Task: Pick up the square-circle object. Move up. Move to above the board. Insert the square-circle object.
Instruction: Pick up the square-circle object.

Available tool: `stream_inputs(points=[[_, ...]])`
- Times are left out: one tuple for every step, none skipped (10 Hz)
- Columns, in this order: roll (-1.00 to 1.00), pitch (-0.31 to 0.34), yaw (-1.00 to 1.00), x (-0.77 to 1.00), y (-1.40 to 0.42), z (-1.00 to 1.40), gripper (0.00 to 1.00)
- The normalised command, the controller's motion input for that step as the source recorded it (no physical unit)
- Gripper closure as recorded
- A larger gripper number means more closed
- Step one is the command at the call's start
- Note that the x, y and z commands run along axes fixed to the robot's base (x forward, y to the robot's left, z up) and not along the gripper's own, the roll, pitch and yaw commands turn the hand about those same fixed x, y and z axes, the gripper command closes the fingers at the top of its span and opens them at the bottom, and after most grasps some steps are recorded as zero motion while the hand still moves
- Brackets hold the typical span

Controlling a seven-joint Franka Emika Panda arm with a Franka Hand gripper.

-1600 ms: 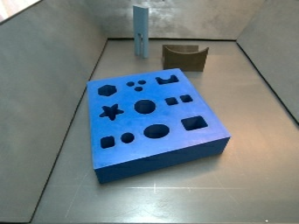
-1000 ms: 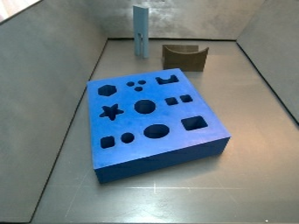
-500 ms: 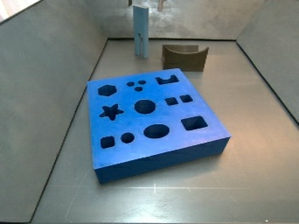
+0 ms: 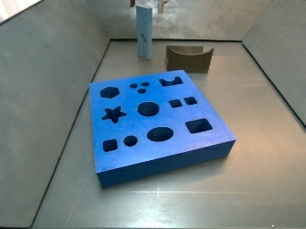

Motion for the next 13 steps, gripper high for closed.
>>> stream_inputs(points=[[-0.09, 0.000, -0.32, 0.04, 0.05, 0.02, 0.00], [0.00, 0.000, 0.00, 0.00, 0.03, 0.00, 0.00], [-0.01, 0.000, 0.05, 0.00, 0.31, -0.08, 0.00], [-0.05, -0.034, 0.04, -0.16, 0.62, -0.44, 0.00], [-0.01, 0.000, 0.06, 0.00, 0.49, -0.37, 0.00], [0.00, -0.029, 0.00, 0.00, -0.01, -0.05, 0.00], [0.00, -0.080, -0.12, 0.19, -0.25, -0.31, 0.00], [0.05, -0.036, -0.17, 0.06, -0.29, -0.23, 0.00], [0.01, -0.004, -0.09, 0.00, -0.10, -0.05, 0.00], [0.00, 0.000, 0.00, 0.00, -0.10, 0.00, 0.00], [0.00, 0.000, 0.02, 0.00, 0.00, -0.03, 0.00], [0.00, -0.060, 0.00, 0.00, -0.11, -0.38, 0.00], [-0.09, -0.041, -0.03, 0.00, 0.00, -0.11, 0.00]])
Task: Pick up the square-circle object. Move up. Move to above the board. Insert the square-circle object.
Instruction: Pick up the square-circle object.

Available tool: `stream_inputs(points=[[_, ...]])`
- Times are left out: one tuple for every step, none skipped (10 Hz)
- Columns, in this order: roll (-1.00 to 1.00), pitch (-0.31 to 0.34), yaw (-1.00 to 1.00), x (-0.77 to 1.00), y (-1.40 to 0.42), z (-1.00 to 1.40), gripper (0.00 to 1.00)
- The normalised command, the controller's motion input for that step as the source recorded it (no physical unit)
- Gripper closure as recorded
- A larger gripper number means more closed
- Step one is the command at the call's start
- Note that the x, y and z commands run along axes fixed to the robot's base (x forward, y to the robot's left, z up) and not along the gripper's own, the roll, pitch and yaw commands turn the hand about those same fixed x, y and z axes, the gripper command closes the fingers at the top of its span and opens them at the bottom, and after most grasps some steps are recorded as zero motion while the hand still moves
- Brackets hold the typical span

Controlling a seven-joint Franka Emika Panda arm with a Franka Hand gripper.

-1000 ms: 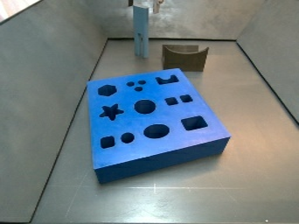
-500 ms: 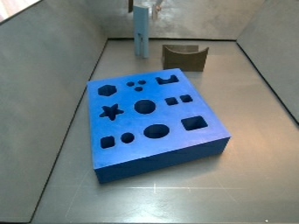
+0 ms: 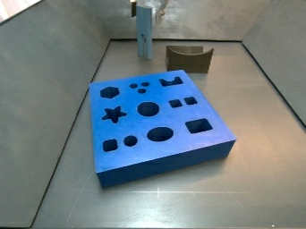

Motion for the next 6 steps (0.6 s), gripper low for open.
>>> stream_inputs(points=[[0.00, 0.000, 0.00, 0.00, 0.00, 0.00, 1.00], [0.05, 0.000, 0.00, 0.00, -0.08, 0.00, 1.00], [0.00, 0.000, 0.00, 0.00, 0.00, 0.00, 1.00], [0.00, 0.000, 0.00, 0.00, 0.00, 0.00, 1.00], [0.00, 0.000, 0.00, 0.00, 0.00, 0.00, 1.00], [0.00, 0.000, 0.00, 0.00, 0.00, 0.00, 1.00]])
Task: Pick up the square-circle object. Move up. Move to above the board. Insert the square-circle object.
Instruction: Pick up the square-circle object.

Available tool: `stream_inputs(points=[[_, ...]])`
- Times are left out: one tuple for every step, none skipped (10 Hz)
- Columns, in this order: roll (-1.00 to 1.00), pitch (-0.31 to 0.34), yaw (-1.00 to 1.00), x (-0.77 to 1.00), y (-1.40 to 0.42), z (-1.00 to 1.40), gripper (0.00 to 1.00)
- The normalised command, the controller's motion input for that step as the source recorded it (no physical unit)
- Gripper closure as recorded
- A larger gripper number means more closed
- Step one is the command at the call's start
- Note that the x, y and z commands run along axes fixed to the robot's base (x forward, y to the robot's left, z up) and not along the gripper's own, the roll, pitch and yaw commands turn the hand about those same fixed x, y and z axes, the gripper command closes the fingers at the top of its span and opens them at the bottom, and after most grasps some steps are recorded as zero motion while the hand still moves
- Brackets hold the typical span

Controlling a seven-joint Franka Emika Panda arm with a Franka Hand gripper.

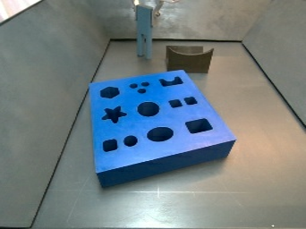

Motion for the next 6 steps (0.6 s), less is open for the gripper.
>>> stream_inputs(points=[[0.00, 0.000, 0.00, 0.00, 0.00, 0.00, 1.00], [0.00, 0.000, 0.00, 0.00, 0.00, 0.00, 1.00], [0.00, 0.000, 0.00, 0.00, 0.00, 0.00, 1.00], [0.00, 0.000, 0.00, 0.00, 0.00, 0.00, 1.00], [0.00, 0.000, 0.00, 0.00, 0.00, 0.00, 1.00], [0.00, 0.000, 0.00, 0.00, 0.00, 0.00, 1.00]])
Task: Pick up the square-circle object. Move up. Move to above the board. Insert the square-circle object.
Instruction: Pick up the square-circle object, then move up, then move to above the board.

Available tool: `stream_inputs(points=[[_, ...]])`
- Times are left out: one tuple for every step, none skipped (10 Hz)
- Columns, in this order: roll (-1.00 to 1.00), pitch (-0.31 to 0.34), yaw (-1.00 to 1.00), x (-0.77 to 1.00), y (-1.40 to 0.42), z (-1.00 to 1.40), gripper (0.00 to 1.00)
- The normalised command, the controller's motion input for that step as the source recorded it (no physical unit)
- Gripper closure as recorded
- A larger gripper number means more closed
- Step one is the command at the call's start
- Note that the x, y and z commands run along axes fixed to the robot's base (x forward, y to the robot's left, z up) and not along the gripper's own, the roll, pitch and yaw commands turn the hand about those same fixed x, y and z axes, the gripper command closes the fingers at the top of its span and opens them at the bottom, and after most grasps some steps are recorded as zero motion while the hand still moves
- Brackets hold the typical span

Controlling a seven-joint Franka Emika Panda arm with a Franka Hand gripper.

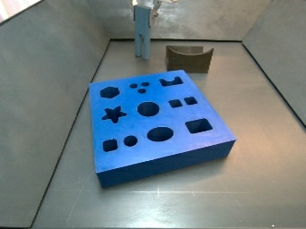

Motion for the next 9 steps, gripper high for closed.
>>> stream_inputs(points=[[0.00, 0.000, 0.00, 0.00, 0.00, 0.00, 1.00], [0.00, 0.000, 0.00, 0.00, 0.00, 0.83, 1.00], [0.00, 0.003, 0.04, -0.01, 0.00, 0.83, 1.00], [0.00, 0.026, 0.04, -0.03, 0.00, 0.74, 1.00], [0.00, 0.035, 0.04, -0.02, 0.00, 0.56, 1.00], [0.01, 0.045, 0.03, -0.01, 0.00, 0.39, 1.00], [0.01, 0.057, 0.03, 0.00, 0.01, 0.22, 1.00], [0.06, -0.115, 0.12, -0.51, -0.16, 1.00, 1.00], [0.06, -0.114, 0.11, -0.52, -0.16, 1.00, 1.00]])
